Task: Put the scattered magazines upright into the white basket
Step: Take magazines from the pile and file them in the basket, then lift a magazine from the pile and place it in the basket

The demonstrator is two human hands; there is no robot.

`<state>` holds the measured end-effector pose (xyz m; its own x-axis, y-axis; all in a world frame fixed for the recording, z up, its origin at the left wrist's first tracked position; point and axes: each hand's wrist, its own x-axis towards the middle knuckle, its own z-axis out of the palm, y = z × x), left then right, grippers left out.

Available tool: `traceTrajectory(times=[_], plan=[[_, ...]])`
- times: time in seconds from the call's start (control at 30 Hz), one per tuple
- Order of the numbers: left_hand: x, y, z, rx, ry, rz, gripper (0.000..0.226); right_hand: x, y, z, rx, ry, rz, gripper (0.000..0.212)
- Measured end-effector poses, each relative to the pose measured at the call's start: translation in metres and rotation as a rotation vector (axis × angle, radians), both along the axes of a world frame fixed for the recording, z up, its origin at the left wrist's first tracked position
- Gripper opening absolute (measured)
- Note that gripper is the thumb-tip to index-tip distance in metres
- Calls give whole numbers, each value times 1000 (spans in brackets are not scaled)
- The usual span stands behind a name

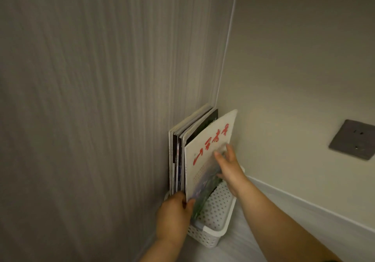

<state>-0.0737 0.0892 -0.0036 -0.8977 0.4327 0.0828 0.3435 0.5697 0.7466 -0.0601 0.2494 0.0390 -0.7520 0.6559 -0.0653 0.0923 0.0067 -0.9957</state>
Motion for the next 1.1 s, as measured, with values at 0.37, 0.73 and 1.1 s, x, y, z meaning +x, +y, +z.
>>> traceTrajectory(times=[0.37, 0.73, 1.1], plan=[[-6, -1, -10, 99, -47, 43, 40, -15, -20, -2, -45, -15, 109, 58], [11, -22, 13, 123, -65, -72, 29, 17, -27, 10, 145, -194, 23, 48], [141, -2, -8, 217, -50, -303, 36, 183, -10, -22, 407, -424, -73, 39]])
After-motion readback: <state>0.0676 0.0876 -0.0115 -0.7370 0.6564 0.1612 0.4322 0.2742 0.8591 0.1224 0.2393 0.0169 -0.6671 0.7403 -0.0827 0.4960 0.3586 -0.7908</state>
